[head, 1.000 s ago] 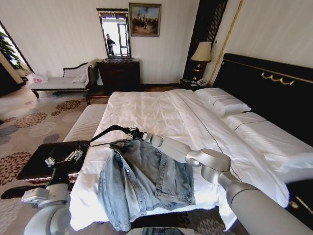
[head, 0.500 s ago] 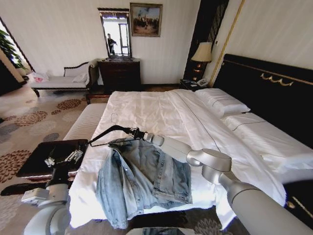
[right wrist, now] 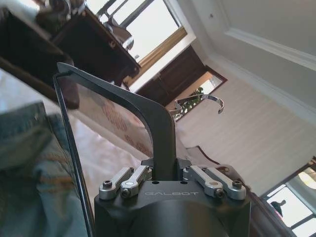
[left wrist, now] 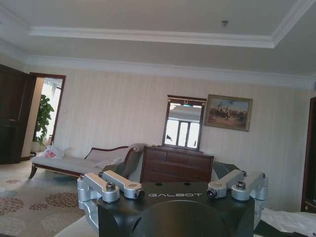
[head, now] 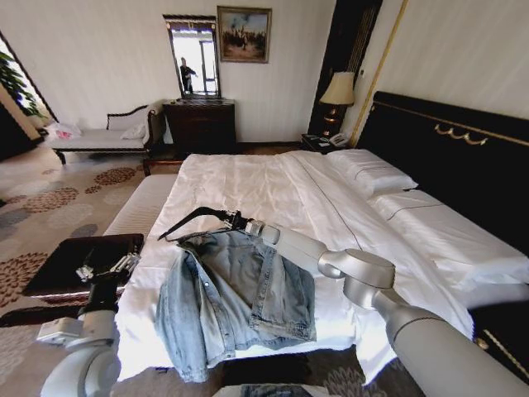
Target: Pick up the clothes from the bed and hang them on the clothes hanger.
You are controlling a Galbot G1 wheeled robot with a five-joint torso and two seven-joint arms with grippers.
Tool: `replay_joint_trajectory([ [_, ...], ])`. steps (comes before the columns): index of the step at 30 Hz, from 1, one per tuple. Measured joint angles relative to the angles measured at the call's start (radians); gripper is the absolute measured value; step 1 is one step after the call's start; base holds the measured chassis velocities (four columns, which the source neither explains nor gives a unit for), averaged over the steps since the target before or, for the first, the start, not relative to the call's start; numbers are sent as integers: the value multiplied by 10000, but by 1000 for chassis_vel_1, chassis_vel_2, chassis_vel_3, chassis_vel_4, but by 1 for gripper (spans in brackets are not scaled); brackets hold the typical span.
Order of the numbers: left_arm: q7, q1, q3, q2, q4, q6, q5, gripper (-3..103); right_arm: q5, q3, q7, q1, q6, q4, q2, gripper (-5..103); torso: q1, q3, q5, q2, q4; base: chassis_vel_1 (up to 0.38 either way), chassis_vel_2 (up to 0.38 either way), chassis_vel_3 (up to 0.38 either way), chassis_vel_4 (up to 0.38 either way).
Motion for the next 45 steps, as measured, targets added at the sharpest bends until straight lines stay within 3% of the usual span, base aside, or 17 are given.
replay_joint_trajectory([
  [7,0,0,0,-17,49,-4,7,100,-669,155,60,183,-112,-618,-44,22,-2,1,4,0,-4,0,0,0,0],
  [19,2,-96,38,107,-23,30,-71,100,-199,-5,-1302,730,282,-109,-1519,22,-2,0,4,0,-6,0,0,0,0],
  [23,1,-181,141,113,31,69,-24,100,-414,142,-1684,465,409,-249,-1704,22,-2,1,5,0,-6,0,0,0,0],
  [29,0,-251,173,130,105,103,1,100,-871,349,-1985,157,511,-915,-1538,22,-1,0,4,0,-5,0,0,0,0],
  [45,-6,-218,51,11,158,53,-27,100,-928,-73,-2187,-116,441,-1599,-721,22,-1,0,1,0,-4,0,0,0,0],
])
